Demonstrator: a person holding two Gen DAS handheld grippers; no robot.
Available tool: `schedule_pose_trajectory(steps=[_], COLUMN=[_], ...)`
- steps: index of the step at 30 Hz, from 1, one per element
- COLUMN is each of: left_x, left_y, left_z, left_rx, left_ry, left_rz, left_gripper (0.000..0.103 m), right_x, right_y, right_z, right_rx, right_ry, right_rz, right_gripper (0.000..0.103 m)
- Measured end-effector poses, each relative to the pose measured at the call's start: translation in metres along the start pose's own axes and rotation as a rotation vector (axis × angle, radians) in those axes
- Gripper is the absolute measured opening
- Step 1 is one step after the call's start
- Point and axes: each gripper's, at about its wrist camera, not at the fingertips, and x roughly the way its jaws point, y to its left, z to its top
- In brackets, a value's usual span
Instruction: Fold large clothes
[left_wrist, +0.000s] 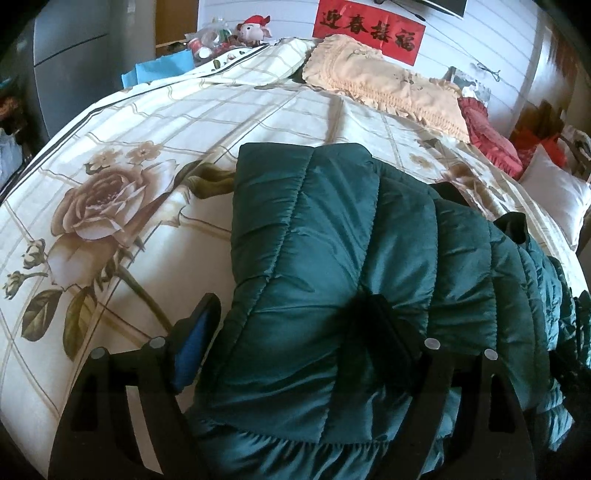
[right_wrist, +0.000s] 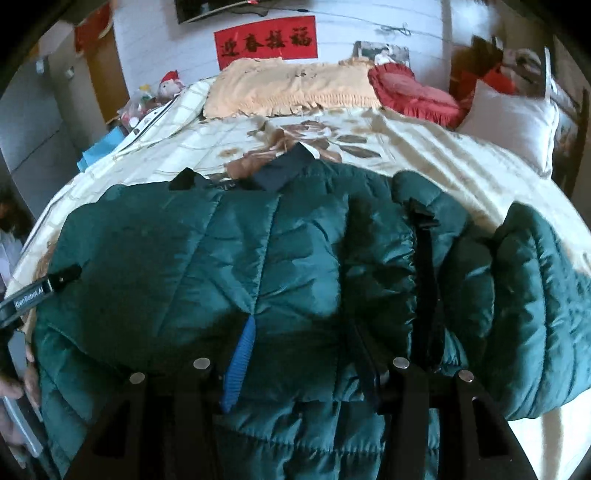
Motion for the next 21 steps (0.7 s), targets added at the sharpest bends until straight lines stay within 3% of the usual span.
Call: schedule_pose_trajectory(steps=[3,9,14,17,21], left_x=[0.0,-0.001,-0.001,-0.002,-0.002], left_y=[0.0,-0.001,-0.002,-0.002,-0.003], left_z=[0.0,-0.002,-0.002,-0.002,-0.001], left_rx=[-0.003,0.0,0.004,0.011,0.014], left_ry=[-0.003,-0.01,-0.014,-0.02,-0.022], left_rz=[-0.001,0.008,0.013,0.021,0.026], left_gripper=[0.083,0.083,0.083,0.083,0.083], right_x=[-0.011,-0.04,-0.016,0.008,0.004], right_y=[-0.001,0.0,0.006,0.002,0.002], right_z=[-0.001,0.005,0.015,0.013,0.013], right_rx=[0.004,0.03,0.034,0.03,0.023], right_ry=[0.004,-0.074,-0.064,-0.012,-0.005], right_rz=[-0.006,0.032,-0.026,-0.068,-0.077], right_gripper=[0.048,0.048,0.048,0.048,0.048])
